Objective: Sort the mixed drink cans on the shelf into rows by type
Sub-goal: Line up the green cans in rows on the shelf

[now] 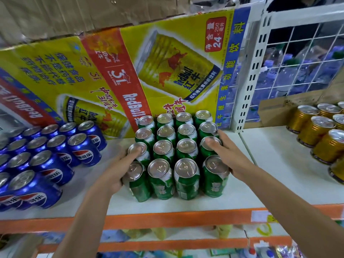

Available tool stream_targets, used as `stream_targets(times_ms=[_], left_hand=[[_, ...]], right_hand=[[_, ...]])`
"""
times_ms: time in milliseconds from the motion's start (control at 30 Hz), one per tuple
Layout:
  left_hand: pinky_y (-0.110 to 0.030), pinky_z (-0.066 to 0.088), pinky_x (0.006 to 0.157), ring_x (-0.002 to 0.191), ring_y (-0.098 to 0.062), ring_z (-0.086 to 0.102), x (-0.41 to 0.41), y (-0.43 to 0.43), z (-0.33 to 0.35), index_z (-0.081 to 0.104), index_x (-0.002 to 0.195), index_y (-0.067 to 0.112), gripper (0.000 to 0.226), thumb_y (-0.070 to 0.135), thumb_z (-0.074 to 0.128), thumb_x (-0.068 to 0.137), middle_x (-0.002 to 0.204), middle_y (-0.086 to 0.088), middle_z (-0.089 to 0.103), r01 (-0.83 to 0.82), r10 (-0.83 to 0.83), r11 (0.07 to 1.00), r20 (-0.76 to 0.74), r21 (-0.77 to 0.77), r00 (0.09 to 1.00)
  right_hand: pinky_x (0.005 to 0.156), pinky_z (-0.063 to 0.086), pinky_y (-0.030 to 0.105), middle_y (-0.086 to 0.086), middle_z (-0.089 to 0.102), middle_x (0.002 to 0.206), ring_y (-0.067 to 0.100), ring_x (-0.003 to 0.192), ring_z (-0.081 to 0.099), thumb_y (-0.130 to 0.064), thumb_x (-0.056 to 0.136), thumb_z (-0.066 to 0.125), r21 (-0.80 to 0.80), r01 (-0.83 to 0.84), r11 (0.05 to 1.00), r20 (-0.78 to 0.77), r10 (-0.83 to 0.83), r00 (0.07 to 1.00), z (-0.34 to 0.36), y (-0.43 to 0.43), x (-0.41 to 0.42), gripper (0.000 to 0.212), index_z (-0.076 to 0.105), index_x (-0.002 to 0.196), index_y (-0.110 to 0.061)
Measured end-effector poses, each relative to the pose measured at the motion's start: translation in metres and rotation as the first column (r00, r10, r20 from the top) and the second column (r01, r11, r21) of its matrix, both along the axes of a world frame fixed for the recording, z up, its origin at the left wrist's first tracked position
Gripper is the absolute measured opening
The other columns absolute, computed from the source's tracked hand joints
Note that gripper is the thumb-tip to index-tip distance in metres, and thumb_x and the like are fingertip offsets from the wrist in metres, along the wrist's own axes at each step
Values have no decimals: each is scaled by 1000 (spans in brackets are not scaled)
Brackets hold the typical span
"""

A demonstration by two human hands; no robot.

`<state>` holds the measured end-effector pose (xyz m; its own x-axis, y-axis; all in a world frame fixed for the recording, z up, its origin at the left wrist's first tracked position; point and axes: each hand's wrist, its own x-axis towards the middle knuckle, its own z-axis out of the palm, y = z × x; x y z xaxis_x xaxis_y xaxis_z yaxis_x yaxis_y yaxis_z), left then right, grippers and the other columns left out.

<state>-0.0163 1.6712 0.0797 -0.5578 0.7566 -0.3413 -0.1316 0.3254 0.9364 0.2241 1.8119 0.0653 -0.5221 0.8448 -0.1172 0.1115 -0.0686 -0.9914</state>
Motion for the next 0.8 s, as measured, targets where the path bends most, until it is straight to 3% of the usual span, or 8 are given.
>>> stream_targets(times_ms=[100,133,267,367,500,600,700,800], left_hand=[[-17,47,45,47,-4,60,-4,7,-4,55,92,17,13,30,58,92,55,7,65,91,-91,996,-15,-27,996],[-15,44,42,44,-2,58,-5,7,-5,54,89,17,12,28,57,93,51,8,62,98,-98,995,-22,-27,995],[-26,50,61,76,-10,66,-10,6,-7,57,108,24,21,33,60,89,89,3,70,114,-114,993,-12,-10,993],[-28,52,65,83,-12,66,-11,7,-8,57,108,26,20,33,61,89,96,2,70,104,-104,995,-18,-11,994],[-36,54,78,95,-21,65,-14,7,-10,54,117,24,36,38,64,86,107,-4,68,90,-90,995,-15,-32,996],[-40,52,90,103,-20,65,-13,1,-8,56,120,27,49,50,67,78,113,0,68,86,-86,996,5,17,996],[-33,49,92,109,-12,61,-11,-16,-16,57,120,30,53,55,63,73,121,4,64,12,-15,987,23,159,1000],[-13,46,74,101,5,59,-4,-42,-31,51,123,37,44,51,64,83,119,16,62,61,-37,967,-103,247,994]], right_hand=[[99,43,32,-11,56,127,5,113,53,-30,86,66,55,2,998,43,-4,999,-2,2,-8,66,31,142,-32],[98,43,31,-9,57,125,6,111,54,-24,88,66,70,-2,998,53,-2,999,-3,3,-9,64,32,142,-31],[90,41,24,-8,56,125,6,108,54,-18,90,63,106,-26,994,76,18,997,-2,4,-9,62,29,138,-37],[94,40,25,-8,53,129,8,113,53,-17,90,63,130,-15,991,80,5,997,-3,5,-10,59,29,130,-43],[100,39,29,-10,49,131,10,117,50,-20,89,64,138,-21,990,94,8,996,-1,4,-9,65,28,142,-34],[97,37,27,-10,51,127,10,115,49,-28,89,64,155,1,988,126,-21,992,3,2,-9,57,35,137,-30],[96,31,25,0,47,132,19,126,43,-32,90,60,337,53,940,268,-150,952,10,-1,-9,46,41,132,-24],[98,23,18,7,38,143,22,134,33,-31,90,61,571,-69,818,399,-203,894,20,-12,-12,57,38,139,-12]])
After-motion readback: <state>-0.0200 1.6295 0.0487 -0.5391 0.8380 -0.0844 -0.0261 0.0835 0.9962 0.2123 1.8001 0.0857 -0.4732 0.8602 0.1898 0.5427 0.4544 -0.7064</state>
